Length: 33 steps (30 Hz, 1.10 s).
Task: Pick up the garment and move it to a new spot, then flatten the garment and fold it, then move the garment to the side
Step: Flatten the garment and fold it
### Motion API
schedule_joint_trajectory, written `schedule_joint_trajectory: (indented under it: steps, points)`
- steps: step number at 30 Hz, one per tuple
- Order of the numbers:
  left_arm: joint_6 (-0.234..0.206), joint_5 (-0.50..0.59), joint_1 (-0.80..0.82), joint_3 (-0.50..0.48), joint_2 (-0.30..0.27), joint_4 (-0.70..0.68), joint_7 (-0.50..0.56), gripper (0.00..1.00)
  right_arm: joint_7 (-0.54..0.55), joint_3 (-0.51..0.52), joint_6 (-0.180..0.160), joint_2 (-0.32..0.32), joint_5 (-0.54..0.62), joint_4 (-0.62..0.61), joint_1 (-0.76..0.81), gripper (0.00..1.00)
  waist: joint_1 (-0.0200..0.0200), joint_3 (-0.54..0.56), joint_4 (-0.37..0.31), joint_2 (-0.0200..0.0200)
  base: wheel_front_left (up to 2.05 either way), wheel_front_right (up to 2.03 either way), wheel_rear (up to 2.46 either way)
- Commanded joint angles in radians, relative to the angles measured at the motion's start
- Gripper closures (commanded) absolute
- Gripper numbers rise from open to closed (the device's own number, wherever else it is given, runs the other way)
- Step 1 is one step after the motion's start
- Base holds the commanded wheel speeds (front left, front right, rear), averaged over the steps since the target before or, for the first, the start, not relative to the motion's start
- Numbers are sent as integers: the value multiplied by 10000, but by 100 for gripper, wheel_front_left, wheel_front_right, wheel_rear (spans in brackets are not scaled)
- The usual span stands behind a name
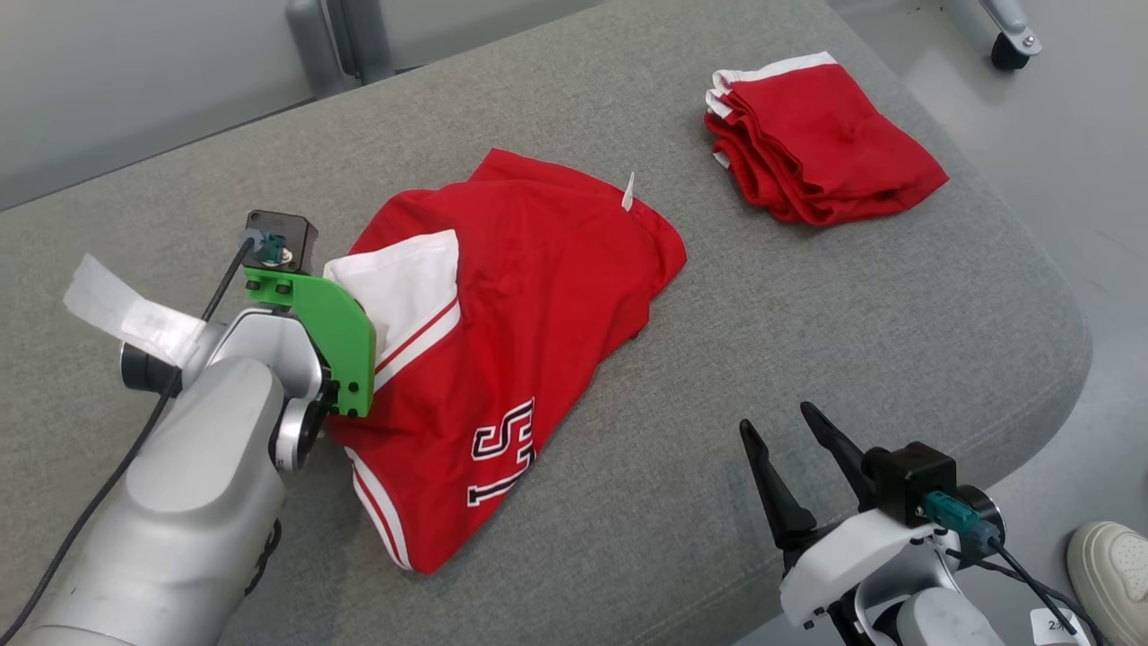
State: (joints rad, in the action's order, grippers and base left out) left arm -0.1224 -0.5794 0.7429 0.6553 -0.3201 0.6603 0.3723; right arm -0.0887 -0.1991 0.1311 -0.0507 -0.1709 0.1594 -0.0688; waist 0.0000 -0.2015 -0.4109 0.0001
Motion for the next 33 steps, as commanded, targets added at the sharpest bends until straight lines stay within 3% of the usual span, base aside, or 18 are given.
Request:
schedule_joint_trajectory:
  steps: [1, 11, 12, 14, 19, 26, 33]
  points:
    - [58, 20, 210, 37, 116, 211, -143, 0, -99, -8, -8, 2, -46, 53, -134, 0, 0, -209, -95, -1, 0, 0, 0]
    - [299, -99, 853, 309, 666, 1544, 370, 0, -214, -214, -8, 1, -149, 209, -381, 0, 0, -443, -151, -1, 0, 0, 0]
    - [340, -153, 908, 310, 699, 1633, 470, 13, -203, -229, -8, -1, -163, 229, -390, 0, 0, -458, -163, -1, 0, 0, 0]
    - [434, -203, 1067, 297, 735, 1744, 562, 100, -222, -250, -8, 1, -195, 254, -420, 0, 0, -495, -179, -1, 0, 0, 0]
    - [563, -283, 1215, 291, 842, 1783, 526, 100, -309, -140, -8, 1, -227, 302, -411, 0, 0, -549, -103, -1, 0, 0, 0]
    - [369, -235, 1119, 263, 906, 1562, -58, 100, -301, 5, -8, 1, -161, 362, -345, 0, 0, -401, 323, -1, 0, 0, 0]
    - [-365, -131, 1148, -255, 529, 985, -1578, 100, -235, -10, -8, 0, -128, 398, -356, 0, 0, -78, 755, -1, 0, 0, 0]
